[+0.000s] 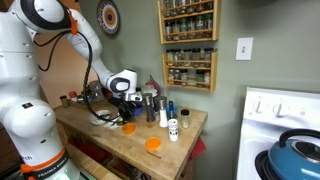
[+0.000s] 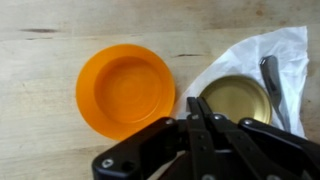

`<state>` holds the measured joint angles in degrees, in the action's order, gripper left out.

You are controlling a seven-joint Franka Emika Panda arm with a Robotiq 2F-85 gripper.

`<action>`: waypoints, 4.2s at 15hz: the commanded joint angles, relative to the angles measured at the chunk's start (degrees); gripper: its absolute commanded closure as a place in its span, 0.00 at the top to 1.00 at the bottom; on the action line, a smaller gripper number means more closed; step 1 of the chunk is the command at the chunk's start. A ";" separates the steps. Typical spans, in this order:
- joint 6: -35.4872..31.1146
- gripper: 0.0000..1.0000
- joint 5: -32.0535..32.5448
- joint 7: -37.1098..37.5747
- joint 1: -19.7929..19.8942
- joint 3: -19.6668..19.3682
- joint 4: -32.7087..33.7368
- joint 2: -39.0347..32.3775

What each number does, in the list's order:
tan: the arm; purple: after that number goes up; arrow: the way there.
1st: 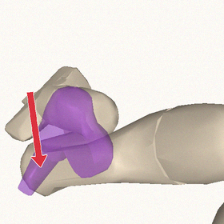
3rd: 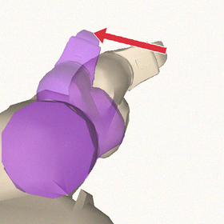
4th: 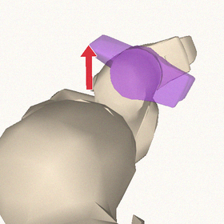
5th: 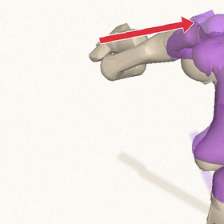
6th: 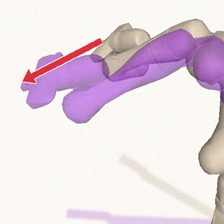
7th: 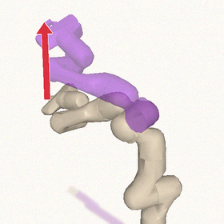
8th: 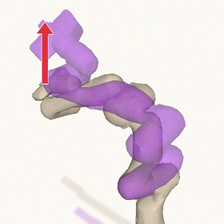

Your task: Put the golden color lid in the blue jar close to the wall

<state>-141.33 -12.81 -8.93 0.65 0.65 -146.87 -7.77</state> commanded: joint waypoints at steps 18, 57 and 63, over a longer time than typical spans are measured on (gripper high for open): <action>8.34 0.00 5.90 14.34 -3.86 3.76 2.80 12.88; -4.90 0.78 15.64 52.08 -13.26 2.99 23.96 -5.55; -7.69 1.00 14.96 29.54 -10.35 3.70 12.71 8.58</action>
<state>-145.90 4.07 30.71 -11.73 3.03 -125.36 -7.35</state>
